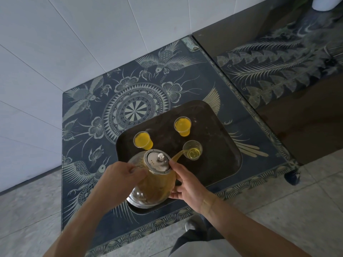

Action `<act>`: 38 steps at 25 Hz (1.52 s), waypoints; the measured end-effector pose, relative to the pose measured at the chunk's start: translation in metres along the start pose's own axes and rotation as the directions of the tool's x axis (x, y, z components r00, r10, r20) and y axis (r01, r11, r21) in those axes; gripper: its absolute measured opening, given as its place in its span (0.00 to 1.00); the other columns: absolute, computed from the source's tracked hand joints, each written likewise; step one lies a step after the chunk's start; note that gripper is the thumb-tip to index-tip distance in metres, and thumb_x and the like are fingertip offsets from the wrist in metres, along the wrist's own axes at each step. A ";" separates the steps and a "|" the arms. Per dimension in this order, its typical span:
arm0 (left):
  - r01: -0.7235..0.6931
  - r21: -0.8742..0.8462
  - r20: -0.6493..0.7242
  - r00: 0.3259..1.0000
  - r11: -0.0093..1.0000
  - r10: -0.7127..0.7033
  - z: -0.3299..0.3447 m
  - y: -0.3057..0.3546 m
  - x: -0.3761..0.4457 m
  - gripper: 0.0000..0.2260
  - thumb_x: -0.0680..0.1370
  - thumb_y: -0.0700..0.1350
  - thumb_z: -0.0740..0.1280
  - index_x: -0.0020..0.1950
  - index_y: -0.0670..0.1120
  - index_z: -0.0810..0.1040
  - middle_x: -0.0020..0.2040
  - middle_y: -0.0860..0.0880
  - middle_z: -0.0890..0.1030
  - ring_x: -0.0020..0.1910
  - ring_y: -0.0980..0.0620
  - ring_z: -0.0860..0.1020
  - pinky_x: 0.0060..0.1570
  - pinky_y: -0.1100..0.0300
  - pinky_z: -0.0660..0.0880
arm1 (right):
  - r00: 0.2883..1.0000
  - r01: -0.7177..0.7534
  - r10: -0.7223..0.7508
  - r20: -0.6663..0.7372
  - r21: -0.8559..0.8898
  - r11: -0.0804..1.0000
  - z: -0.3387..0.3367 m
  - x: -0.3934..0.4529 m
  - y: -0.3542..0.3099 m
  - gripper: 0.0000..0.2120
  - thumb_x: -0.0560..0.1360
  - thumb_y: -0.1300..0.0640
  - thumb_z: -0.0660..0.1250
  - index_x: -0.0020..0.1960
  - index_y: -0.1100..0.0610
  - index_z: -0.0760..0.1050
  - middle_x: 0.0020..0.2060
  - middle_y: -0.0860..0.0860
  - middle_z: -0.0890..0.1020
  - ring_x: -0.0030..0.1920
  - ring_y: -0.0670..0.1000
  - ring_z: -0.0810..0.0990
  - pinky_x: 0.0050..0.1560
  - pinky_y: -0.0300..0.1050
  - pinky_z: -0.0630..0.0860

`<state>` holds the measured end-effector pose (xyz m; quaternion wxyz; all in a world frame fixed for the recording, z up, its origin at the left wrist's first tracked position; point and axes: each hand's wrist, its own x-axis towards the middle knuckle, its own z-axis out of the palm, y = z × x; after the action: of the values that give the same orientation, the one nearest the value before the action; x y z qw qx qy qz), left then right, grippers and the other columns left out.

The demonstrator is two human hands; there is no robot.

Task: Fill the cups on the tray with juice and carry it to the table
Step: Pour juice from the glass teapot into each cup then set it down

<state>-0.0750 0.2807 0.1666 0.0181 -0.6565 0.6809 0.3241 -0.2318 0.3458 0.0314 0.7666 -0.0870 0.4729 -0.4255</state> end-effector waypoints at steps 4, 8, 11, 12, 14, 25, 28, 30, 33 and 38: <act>-0.015 -0.010 0.001 1.000 1.000 0.015 -0.004 -0.002 -0.003 0.19 0.76 0.51 0.67 0.42 0.34 0.82 0.28 0.47 0.72 0.27 0.52 0.68 0.31 0.56 0.67 | 1.000 0.004 -0.004 0.008 -0.002 1.000 0.003 -0.001 0.001 0.35 0.67 0.31 0.69 0.71 0.44 0.72 0.65 0.50 0.82 0.63 0.60 0.81 0.62 0.58 0.77; -0.017 -0.005 -0.004 1.000 1.000 0.017 -0.008 -0.003 -0.005 0.18 0.76 0.50 0.67 0.41 0.34 0.82 0.27 0.47 0.73 0.25 0.52 0.67 0.29 0.57 0.66 | 1.000 0.013 -0.012 0.017 -0.010 1.000 0.006 -0.003 0.001 0.37 0.66 0.30 0.70 0.71 0.43 0.72 0.66 0.50 0.82 0.64 0.60 0.81 0.63 0.58 0.77; -0.018 -0.003 -0.010 1.000 1.000 0.018 -0.012 -0.002 -0.007 0.19 0.76 0.50 0.68 0.39 0.33 0.81 0.25 0.48 0.70 0.25 0.52 0.66 0.30 0.56 0.66 | 1.000 0.015 -0.014 0.024 -0.009 1.000 0.009 -0.003 0.001 0.34 0.67 0.31 0.69 0.70 0.44 0.73 0.65 0.50 0.82 0.62 0.59 0.82 0.60 0.56 0.78; -0.018 -0.004 -0.009 1.000 1.000 0.017 -0.013 -0.002 -0.007 0.19 0.76 0.51 0.68 0.39 0.34 0.81 0.25 0.48 0.69 0.25 0.52 0.66 0.30 0.56 0.66 | 1.000 0.014 -0.014 0.024 -0.010 1.000 0.009 -0.003 0.001 0.33 0.68 0.32 0.69 0.70 0.44 0.73 0.65 0.50 0.83 0.61 0.59 0.82 0.60 0.56 0.78; -0.012 -0.001 -0.004 1.000 1.000 0.012 -0.016 -0.001 -0.007 0.19 0.75 0.51 0.68 0.39 0.34 0.81 0.24 0.48 0.69 0.25 0.52 0.67 0.31 0.55 0.67 | 1.000 0.015 -0.014 0.026 -0.013 1.000 0.010 -0.003 0.001 0.33 0.68 0.32 0.68 0.70 0.44 0.73 0.65 0.50 0.83 0.61 0.59 0.83 0.62 0.57 0.78; -0.012 0.038 -0.008 1.000 0.999 0.012 -0.024 -0.001 -0.002 0.20 0.75 0.54 0.67 0.41 0.36 0.83 0.34 0.35 0.81 0.30 0.48 0.74 0.35 0.54 0.71 | 0.998 0.028 -0.027 0.057 -0.019 0.999 0.015 -0.003 -0.003 0.42 0.60 0.28 0.72 0.70 0.44 0.73 0.65 0.49 0.83 0.62 0.60 0.82 0.60 0.57 0.78; -0.015 0.043 -0.006 1.000 0.999 0.015 -0.026 0.003 -0.003 0.20 0.75 0.53 0.67 0.40 0.35 0.83 0.28 0.41 0.78 0.28 0.49 0.73 0.33 0.55 0.70 | 0.998 0.032 -0.031 0.061 -0.018 0.999 0.015 -0.003 -0.004 0.40 0.63 0.29 0.71 0.71 0.44 0.73 0.66 0.49 0.82 0.63 0.60 0.82 0.61 0.57 0.77; -0.016 0.054 -0.012 1.000 0.998 0.016 -0.026 0.006 -0.004 0.20 0.76 0.52 0.68 0.38 0.34 0.81 0.25 0.46 0.72 0.26 0.51 0.69 0.31 0.57 0.67 | 0.998 0.027 -0.026 0.059 -0.014 1.000 0.016 -0.003 -0.004 0.39 0.64 0.29 0.71 0.71 0.44 0.73 0.66 0.50 0.82 0.63 0.61 0.81 0.60 0.56 0.78; -0.019 0.082 -0.015 1.000 0.996 0.020 -0.027 0.011 -0.005 0.20 0.76 0.51 0.68 0.38 0.33 0.81 0.25 0.48 0.70 0.24 0.53 0.66 0.28 0.58 0.65 | 0.998 0.022 -0.021 0.054 -0.015 1.000 0.017 -0.002 -0.005 0.39 0.64 0.29 0.71 0.71 0.45 0.73 0.66 0.51 0.82 0.63 0.61 0.81 0.58 0.55 0.78; -0.030 0.101 -0.013 0.999 0.994 0.032 -0.029 0.012 -0.004 0.21 0.75 0.51 0.68 0.36 0.33 0.80 0.25 0.47 0.71 0.26 0.52 0.69 0.31 0.56 0.67 | 0.999 0.008 -0.007 0.045 -0.015 1.000 0.016 0.000 -0.004 0.39 0.64 0.28 0.71 0.71 0.44 0.73 0.66 0.49 0.82 0.64 0.61 0.81 0.58 0.55 0.78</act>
<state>-0.0738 0.2700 0.1961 0.0410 -0.6466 0.7065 0.2848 -0.2212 0.3391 0.0426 0.7748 -0.1041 0.4583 -0.4229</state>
